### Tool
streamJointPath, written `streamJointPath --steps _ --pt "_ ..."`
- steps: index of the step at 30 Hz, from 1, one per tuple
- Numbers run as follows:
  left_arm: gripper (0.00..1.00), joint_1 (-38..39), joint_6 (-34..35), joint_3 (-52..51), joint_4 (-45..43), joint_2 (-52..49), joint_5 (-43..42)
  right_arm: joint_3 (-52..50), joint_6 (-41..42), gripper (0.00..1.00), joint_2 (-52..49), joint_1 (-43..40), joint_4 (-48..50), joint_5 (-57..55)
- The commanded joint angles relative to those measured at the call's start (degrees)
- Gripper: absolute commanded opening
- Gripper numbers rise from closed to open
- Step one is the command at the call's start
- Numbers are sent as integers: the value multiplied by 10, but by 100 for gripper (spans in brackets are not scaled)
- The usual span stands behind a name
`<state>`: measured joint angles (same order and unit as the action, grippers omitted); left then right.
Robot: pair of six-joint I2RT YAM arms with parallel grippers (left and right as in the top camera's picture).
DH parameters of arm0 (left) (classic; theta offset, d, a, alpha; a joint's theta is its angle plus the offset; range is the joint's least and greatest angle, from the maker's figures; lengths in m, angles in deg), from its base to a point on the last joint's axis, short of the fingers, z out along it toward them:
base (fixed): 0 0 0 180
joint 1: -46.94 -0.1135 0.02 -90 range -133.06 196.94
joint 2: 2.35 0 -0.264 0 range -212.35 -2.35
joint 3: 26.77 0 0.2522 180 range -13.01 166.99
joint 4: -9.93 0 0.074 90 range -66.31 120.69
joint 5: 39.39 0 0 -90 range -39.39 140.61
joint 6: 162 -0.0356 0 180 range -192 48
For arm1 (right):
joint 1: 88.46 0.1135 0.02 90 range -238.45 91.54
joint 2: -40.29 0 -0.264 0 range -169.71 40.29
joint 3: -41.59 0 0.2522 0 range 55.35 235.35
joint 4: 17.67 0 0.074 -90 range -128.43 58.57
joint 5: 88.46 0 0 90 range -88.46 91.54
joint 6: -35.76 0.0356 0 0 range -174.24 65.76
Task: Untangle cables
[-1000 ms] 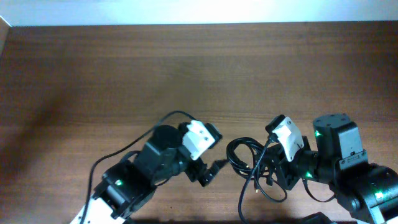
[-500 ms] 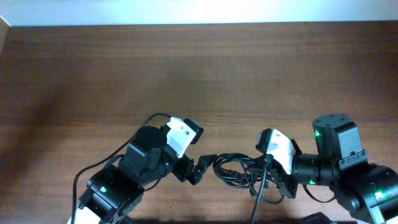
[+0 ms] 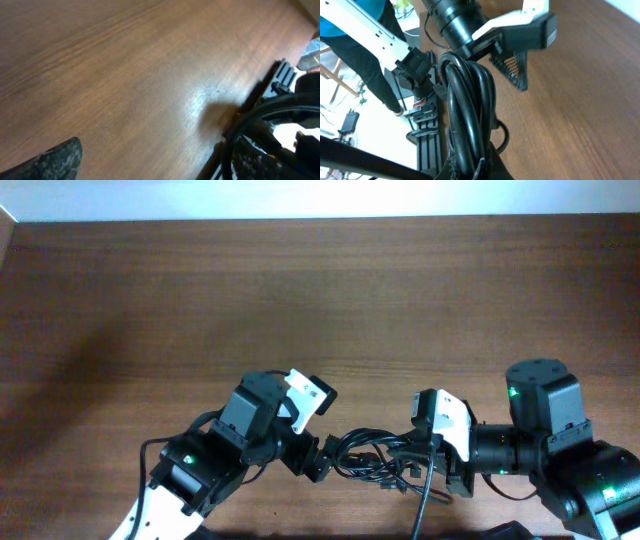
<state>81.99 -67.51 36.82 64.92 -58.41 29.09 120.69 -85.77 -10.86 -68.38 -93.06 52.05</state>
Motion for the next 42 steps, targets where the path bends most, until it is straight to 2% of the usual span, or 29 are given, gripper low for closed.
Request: streamJointPath --steps 1,3,5,7,8,10,13,14,15,17,18,19,20,21,23,25,27,28,29,30,31,32,35,36,37,38,39,40,42 --pt "85 0 -71 6 29 -11 -36 5 5 4 3 2 26 37" --pt "80 0 -106 6 55 -28 -33 5 25 4 3 2 45 37" --pt "66 0 -105 6 62 -49 -1 5 51 4 3 2 60 24" --pt "54 0 -45 6 62 -67 55 5 65 4 3 2 60 10" --pt "46 0 0 6 62 -74 90 5 91 4 3 2 60 -21" --pt "38 0 48 6 62 -73 129 5 143 4 3 2 60 -79" --pt "17 0 143 6 66 -73 185 5 212 4 3 1 62 -157" --pt "3 0 192 6 68 -73 207 5 216 4 3 1 61 -167" --pt "0 0 239 6 69 -73 227 5 216 4 3 1 62 -167" --pt "0 0 291 6 68 -73 231 5 216 4 3 1 61 -167" --pt "1 0 346 6 69 -73 246 5 216 4 3 1 61 -168" --pt "22 0 393 6 68 -73 250 5 216 4 3 1 61 -168" --pt "38 0 458 6 69 -73 250 5 216 4 3 1 61 -168" --pt "36 0 505 6 69 -73 250 5 216 4 3 1 60 -168" --pt "37 0 663 6 69 -73 249 5 216 4 3 1 55 -168" --pt "38 0 731 6 69 -73 235 5 216 4 3 1 51 -168" --pt "25 0 768 6 69 -73 224 5 219 4 3 1 49 -180" --pt "25 0 788 6 69 -73 223 5 224 4 3 1 49 -182" --pt "50 0 812 6 69 -73 218 5 224 4 3 1 49 -182" --pt "86 0 846 6 68 -73 207 5 225 4 3 1 49 -182" --pt "95 0 889 6 68 -73 197 5 227 4 3 1 49 -182" --pt "93 0 924 6 68 -73 193 5 229 4 3 1 49 -182" --pt "84 0 943 6 58 -73 178 5 231 4 3 1 49 -182" --pt "76 0 942 6 59 -73 178 5 231 4 3 1 49 -182" --pt "75 0 942 6 64 -73 178 5 231 4 3 1 49 -182" --pt "79 0 942 6 74 -73 179 5 231 4 3 1 49 -182" --pt "99 0 942 6 87 -73 179 5 231 4 3 1 49 -182" --pt "100 0 942 6 98 -73 179 5 231 4 3 1 49 -182" --pt "97 0 871 6 100 -73 178 5 231 4 3 1 49 -182"
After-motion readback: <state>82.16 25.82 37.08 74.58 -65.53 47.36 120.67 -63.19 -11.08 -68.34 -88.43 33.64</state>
